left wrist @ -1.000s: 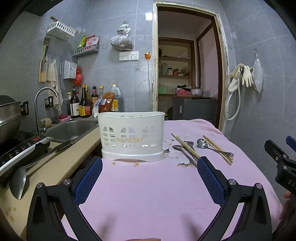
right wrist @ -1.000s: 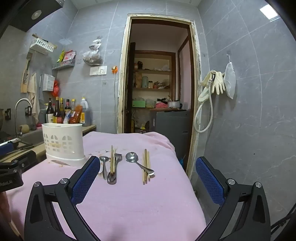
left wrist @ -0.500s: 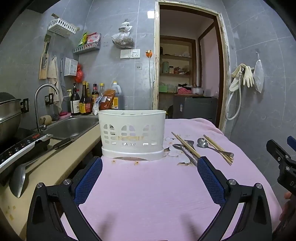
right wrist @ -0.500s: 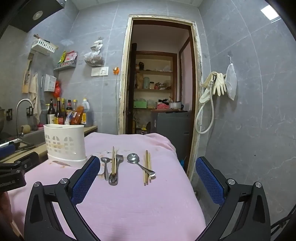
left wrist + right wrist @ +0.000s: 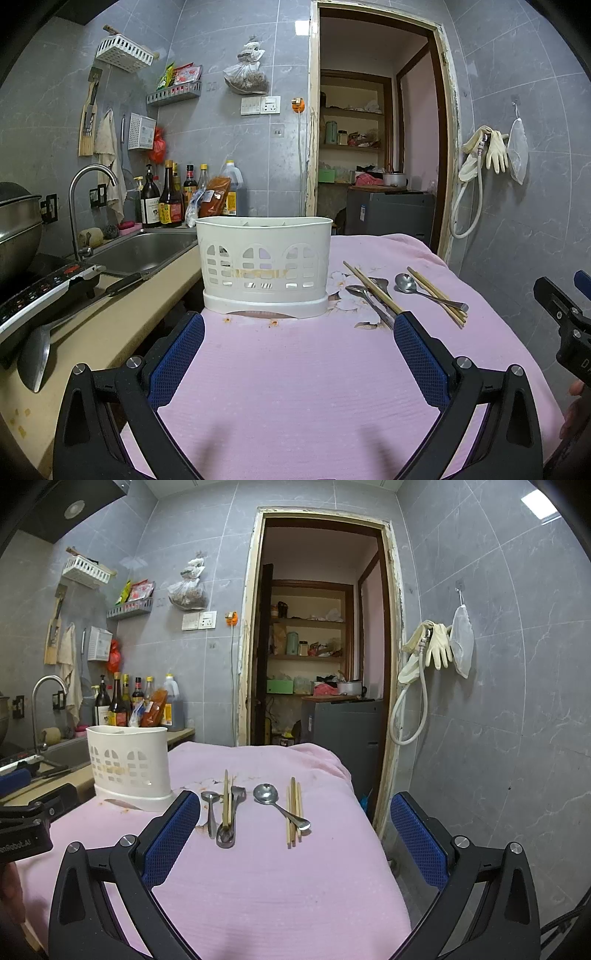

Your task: Organize utensils

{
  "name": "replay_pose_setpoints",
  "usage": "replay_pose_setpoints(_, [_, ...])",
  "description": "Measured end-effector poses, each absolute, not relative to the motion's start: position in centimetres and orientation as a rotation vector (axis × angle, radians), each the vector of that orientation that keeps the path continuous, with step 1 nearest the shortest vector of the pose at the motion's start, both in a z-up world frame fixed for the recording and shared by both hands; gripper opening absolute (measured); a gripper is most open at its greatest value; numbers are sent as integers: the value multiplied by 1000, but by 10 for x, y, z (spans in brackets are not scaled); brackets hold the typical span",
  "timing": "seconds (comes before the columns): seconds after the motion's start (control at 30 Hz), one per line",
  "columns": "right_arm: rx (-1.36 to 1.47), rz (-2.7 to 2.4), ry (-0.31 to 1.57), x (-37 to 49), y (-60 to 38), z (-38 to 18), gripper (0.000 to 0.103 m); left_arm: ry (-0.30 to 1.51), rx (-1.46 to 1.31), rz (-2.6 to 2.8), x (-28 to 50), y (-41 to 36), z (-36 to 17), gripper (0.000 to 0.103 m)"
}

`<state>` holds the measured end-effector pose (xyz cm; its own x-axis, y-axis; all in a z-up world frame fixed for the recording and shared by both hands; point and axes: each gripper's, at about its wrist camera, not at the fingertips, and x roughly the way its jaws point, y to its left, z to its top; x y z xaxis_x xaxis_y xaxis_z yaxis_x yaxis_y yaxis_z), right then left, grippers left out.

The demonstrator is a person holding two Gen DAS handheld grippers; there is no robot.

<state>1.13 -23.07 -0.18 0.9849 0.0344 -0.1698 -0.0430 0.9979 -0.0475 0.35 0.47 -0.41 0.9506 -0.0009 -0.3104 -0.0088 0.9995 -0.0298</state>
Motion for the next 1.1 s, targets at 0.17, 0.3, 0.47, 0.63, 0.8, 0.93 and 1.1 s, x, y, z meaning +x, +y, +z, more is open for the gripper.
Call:
replay_pose_setpoints(0.17, [-50,40,171,11,-231,-2,103,316,-30,4,4,5,-5,101])
replay_pose_setpoints(0.3, [-51,40,169,11,-231,-3,103,316,-30,4,4,4,-6,100])
replay_pose_setpoints(0.47, [-52,39,168,11,-230,-3,103,315,-31,4,3,5,-7,100])
replay_pose_setpoints(0.63, [-52,39,168,11,-231,-3,103,316,-31,5,4,5,-6,100])
replay_pose_setpoints(0.8, [-51,40,169,11,-230,-2,103,317,-31,5,4,5,-6,100])
replay_pose_setpoints(0.93, [-52,41,172,11,-230,-2,103,317,-31,5,4,5,-7,100])
replay_pose_setpoints(1.1, [-52,40,171,12,-230,-2,103,318,-33,5,4,5,-8,100])
